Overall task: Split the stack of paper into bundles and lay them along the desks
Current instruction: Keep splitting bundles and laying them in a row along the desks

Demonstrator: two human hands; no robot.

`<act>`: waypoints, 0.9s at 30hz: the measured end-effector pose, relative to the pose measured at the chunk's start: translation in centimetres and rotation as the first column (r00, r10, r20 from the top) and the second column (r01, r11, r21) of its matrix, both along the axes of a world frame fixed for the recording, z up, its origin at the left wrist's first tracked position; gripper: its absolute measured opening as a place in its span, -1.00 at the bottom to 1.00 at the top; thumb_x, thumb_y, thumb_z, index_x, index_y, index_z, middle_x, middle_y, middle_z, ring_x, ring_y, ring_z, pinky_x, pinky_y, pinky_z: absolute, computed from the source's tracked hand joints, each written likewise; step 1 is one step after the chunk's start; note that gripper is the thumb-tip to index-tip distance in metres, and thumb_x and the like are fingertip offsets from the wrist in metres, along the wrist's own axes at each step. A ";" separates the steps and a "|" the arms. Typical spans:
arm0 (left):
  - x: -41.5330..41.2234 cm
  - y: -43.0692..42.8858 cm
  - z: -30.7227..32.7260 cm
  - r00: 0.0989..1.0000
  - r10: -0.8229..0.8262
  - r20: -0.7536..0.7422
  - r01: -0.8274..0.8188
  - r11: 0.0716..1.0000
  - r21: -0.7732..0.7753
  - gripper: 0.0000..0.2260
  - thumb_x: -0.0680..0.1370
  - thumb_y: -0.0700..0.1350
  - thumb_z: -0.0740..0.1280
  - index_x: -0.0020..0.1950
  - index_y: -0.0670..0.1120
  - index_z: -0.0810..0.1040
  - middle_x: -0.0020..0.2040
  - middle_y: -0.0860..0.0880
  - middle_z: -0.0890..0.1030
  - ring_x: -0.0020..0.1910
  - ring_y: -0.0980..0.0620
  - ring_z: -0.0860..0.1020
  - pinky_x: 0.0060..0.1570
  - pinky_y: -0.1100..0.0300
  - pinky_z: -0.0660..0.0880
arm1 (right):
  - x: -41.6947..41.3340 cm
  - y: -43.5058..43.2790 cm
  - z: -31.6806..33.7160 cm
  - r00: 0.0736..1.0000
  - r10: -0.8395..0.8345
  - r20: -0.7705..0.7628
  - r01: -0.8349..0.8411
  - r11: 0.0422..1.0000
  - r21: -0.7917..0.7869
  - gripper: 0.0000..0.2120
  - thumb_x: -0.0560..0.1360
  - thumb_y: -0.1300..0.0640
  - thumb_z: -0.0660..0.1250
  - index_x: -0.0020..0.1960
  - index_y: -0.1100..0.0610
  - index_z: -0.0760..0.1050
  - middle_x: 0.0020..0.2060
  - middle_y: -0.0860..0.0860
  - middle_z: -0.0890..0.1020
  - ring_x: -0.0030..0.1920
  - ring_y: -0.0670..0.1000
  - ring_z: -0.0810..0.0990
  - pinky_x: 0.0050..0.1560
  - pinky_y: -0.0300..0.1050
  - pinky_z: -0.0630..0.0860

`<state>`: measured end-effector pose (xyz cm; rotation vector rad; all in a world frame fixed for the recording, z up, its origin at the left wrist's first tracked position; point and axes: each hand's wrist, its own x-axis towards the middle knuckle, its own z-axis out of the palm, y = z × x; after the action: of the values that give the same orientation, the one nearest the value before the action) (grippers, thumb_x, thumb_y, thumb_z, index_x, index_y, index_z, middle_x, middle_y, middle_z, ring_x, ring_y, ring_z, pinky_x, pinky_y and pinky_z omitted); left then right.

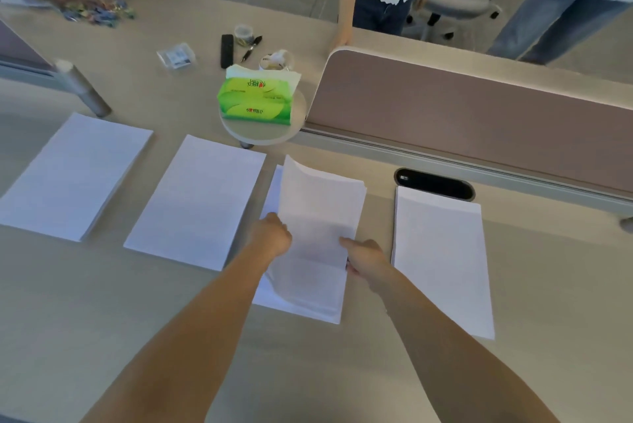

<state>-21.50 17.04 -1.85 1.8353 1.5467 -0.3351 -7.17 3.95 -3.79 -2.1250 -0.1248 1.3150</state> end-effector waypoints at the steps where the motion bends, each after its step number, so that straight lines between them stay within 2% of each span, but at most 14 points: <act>1: 0.1 -0.2 -0.1 0.999 -0.012 -0.032 0.013 1.000 0.024 -0.63 0.62 -0.13 0.16 0.39 -0.24 0.30 0.31 -0.23 0.48 0.28 -0.21 0.48 0.16 0.03 0.45 | 0.0 -0.1 0.0 1.000 -0.013 -0.009 0.013 1.000 0.011 -0.60 0.47 -0.10 0.35 0.01 0.27 0.57 -0.29 0.10 0.56 -0.27 0.12 0.55 -0.11 0.01 0.55; 4: 0.3 -1.0 -0.3 0.998 0.044 -0.052 -0.039 0.994 0.103 -0.58 0.59 -0.24 0.19 0.44 -0.27 0.25 0.29 -0.26 0.49 0.24 -0.22 0.50 0.12 0.05 0.44 | 0.3 -0.5 -0.1 0.999 -0.027 -0.028 0.028 0.999 0.036 -0.66 0.46 -0.08 0.36 -0.08 0.23 0.58 -0.30 0.11 0.57 -0.27 0.11 0.57 0.02 0.05 0.60; 6: 0.5 -1.8 -0.5 0.997 0.066 -0.036 -0.061 0.989 0.134 -0.52 0.59 -0.20 0.20 0.48 -0.28 0.17 0.32 -0.28 0.45 0.26 -0.24 0.48 0.15 0.03 0.43 | 0.4 -0.6 -0.1 0.998 -0.039 -0.053 0.041 0.998 0.054 -0.70 0.47 -0.06 0.35 -0.07 0.20 0.56 -0.34 0.07 0.52 -0.32 0.08 0.52 -0.10 0.04 0.59; 8: 0.4 -2.4 -1.0 0.998 0.024 -0.053 -0.015 0.987 0.157 -0.44 0.61 -0.09 0.18 0.52 -0.28 0.07 0.39 -0.28 0.37 0.34 -0.24 0.41 0.23 -0.01 0.41 | 0.4 -0.6 0.1 0.995 -0.044 -0.090 0.050 0.997 0.061 -0.71 0.47 -0.06 0.34 -0.05 0.18 0.52 -0.38 0.04 0.46 -0.38 0.05 0.45 -0.26 -0.03 0.48; 10: 0.3 -2.9 -1.2 0.997 0.002 -0.071 0.011 0.984 0.176 -0.38 0.60 0.01 0.19 0.53 -0.26 0.02 0.43 -0.26 0.30 0.39 -0.24 0.33 0.28 -0.04 0.38 | 0.2 -0.6 0.0 0.992 -0.052 -0.114 0.059 0.996 0.067 -0.63 0.44 -0.10 0.35 0.06 0.19 0.52 -0.26 0.07 0.54 -0.29 0.08 0.53 -0.24 -0.07 0.53; 13: 0.3 -3.3 -1.2 0.991 -0.031 -0.132 0.061 0.971 0.231 -0.41 0.58 0.07 0.20 0.49 -0.20 0.11 0.41 -0.23 0.28 0.39 -0.23 0.29 0.30 -0.05 0.35 | 0.2 -0.5 -0.1 0.987 -0.078 -0.144 0.087 0.994 0.061 -0.57 0.42 -0.13 0.36 0.14 0.15 0.48 0.02 0.10 0.63 0.00 0.11 0.64 0.05 -0.01 0.64; 15: 0.6 -3.2 -1.5 0.993 -0.053 -0.101 0.078 0.962 0.261 -0.49 0.58 0.07 0.20 0.41 -0.21 0.24 0.34 -0.25 0.38 0.33 -0.24 0.38 0.23 -0.05 0.40 | 0.4 -0.5 -0.2 0.980 -0.091 -0.174 0.102 0.993 0.058 -0.58 0.42 -0.12 0.37 0.13 0.14 0.49 0.02 0.11 0.64 -0.01 0.11 0.65 0.09 -0.03 0.62; 17: 0.7 -2.6 -1.5 0.999 0.022 0.049 -0.033 0.974 0.224 -0.54 0.56 0.07 0.24 0.32 -0.21 0.33 0.22 -0.23 0.52 0.20 -0.24 0.51 0.11 -0.05 0.52 | 0.6 -0.5 0.0 0.973 -0.103 -0.208 0.118 0.991 0.060 -0.59 0.42 -0.09 0.38 0.12 0.17 0.50 -0.14 0.13 0.53 -0.17 0.12 0.55 -0.05 -0.13 0.56; 18: 0.8 -2.2 -1.5 0.990 0.090 0.112 -0.109 0.978 0.179 -0.53 0.55 0.09 0.26 0.31 -0.21 0.36 0.20 -0.22 0.55 0.17 -0.23 0.55 0.09 -0.05 0.54 | 0.6 -0.5 0.1 0.968 -0.107 -0.227 0.124 0.991 0.058 -0.58 0.41 -0.08 0.39 0.11 0.19 0.49 -0.18 0.12 0.45 -0.21 0.11 0.46 -0.13 -0.10 0.49; 21: 0.9 -0.9 -0.8 0.939 0.278 0.203 -0.282 0.959 -0.010 -0.48 0.54 0.09 0.31 0.35 -0.23 0.41 0.25 -0.17 0.55 0.21 -0.20 0.53 0.12 0.09 0.48 | 1.0 -0.5 -0.2 0.955 -0.155 -0.253 0.170 0.985 0.039 -0.71 0.39 -0.04 0.41 -0.08 0.13 0.43 -0.35 0.06 0.29 -0.36 0.06 0.26 -0.25 -0.09 0.30; 23: 0.6 -0.6 -0.6 0.935 0.268 0.230 -0.252 0.963 -0.098 -0.63 0.55 0.00 0.30 0.24 -0.23 0.50 0.14 -0.15 0.59 0.13 -0.19 0.56 -0.02 0.13 0.44 | 1.4 -0.7 -0.4 0.950 -0.176 -0.259 0.191 0.981 0.036 -0.73 0.44 -0.03 0.40 -0.15 0.12 0.37 -0.45 0.01 0.22 -0.46 0.00 0.20 -0.38 -0.16 0.27; 25: 0.2 -0.6 -0.2 0.971 0.145 0.191 -0.135 0.989 -0.063 -0.70 0.59 -0.06 0.23 0.22 -0.22 0.53 0.14 -0.19 0.61 0.09 -0.20 0.57 -0.06 0.14 0.43 | 1.7 -1.1 -0.1 0.955 -0.176 -0.240 0.190 0.981 0.038 -0.76 0.49 -0.01 0.37 -0.13 0.15 0.42 -0.44 0.02 0.34 -0.46 0.00 0.33 -0.40 -0.19 0.37; 27: -0.2 -0.8 0.4 0.985 0.041 0.166 -0.048 0.998 0.035 -0.68 0.62 -0.04 0.19 0.30 -0.17 0.49 0.20 -0.15 0.58 0.15 -0.18 0.54 -0.01 0.16 0.40 | 2.0 -1.4 -0.1 0.955 -0.185 -0.233 0.199 0.979 0.039 -0.75 0.51 -0.02 0.37 -0.12 0.17 0.46 -0.32 0.08 0.51 -0.33 0.06 0.51 -0.35 -0.15 0.50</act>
<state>-21.74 16.28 -1.48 1.8071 1.4864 -0.1288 -5.19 2.54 -3.89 -1.8666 0.1330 1.4074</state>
